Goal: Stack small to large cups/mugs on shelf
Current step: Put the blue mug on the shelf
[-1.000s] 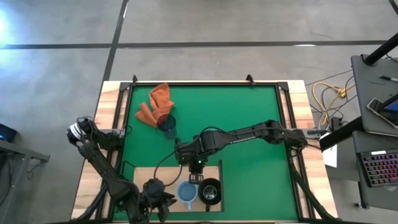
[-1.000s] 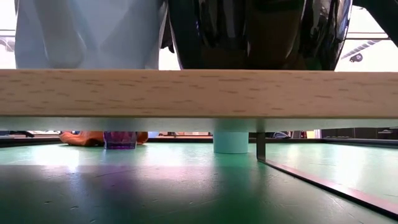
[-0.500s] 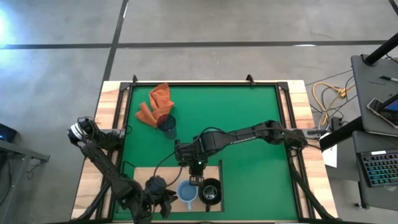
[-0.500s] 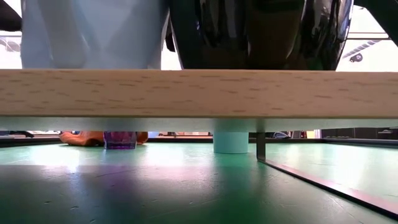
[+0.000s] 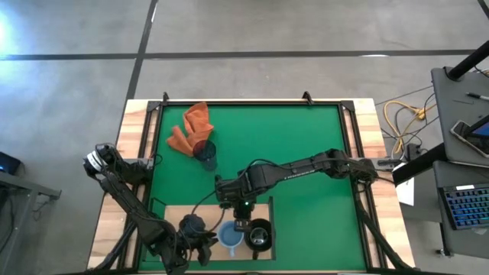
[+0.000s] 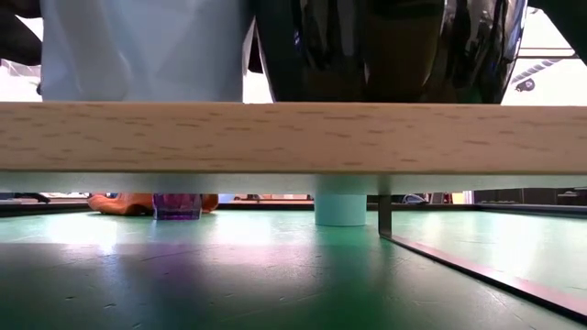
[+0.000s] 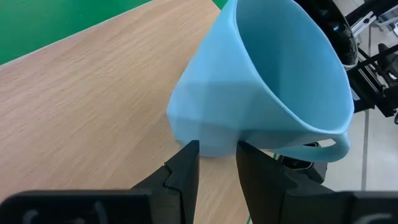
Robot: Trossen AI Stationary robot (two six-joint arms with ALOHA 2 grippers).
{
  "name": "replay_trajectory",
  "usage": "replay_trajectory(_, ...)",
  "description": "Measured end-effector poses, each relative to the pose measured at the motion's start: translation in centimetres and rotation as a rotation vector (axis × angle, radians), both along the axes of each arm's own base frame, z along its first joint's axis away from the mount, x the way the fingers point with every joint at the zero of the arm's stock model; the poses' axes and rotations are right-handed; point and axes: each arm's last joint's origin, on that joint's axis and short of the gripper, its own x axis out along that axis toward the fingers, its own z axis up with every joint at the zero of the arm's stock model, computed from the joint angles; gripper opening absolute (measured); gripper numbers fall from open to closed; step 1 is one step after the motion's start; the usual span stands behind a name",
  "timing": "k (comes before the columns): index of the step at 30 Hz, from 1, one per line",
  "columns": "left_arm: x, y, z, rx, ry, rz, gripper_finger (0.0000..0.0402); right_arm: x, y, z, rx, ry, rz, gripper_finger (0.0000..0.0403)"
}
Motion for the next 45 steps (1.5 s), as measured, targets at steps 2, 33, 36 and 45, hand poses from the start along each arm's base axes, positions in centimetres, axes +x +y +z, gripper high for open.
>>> replay_trajectory(2, 0.0, 0.0, 0.0, -0.001, 0.0, 0.0, 0.0093, -0.01, 0.0, -0.05, 0.001, 0.002, 0.001, 0.0009)
replay_trajectory(33, -0.3, -0.04, -0.09, -0.01, 0.047, -0.033, 0.0093, 0.13, 0.48, -0.78, 0.074, -0.001, 0.046, 0.0009)
replay_trajectory(36, -0.3, -0.03, -0.09, -0.009, 0.048, -0.033, 0.0093, 0.13, 0.48, -0.76, 0.075, -0.001, 0.046, 0.0009)
replay_trajectory(45, -0.33, 0.02, 0.0, -0.012, 0.049, -0.035, 0.0093, 0.29, -0.04, -0.77, 0.062, -0.01, 0.038, 0.0009)
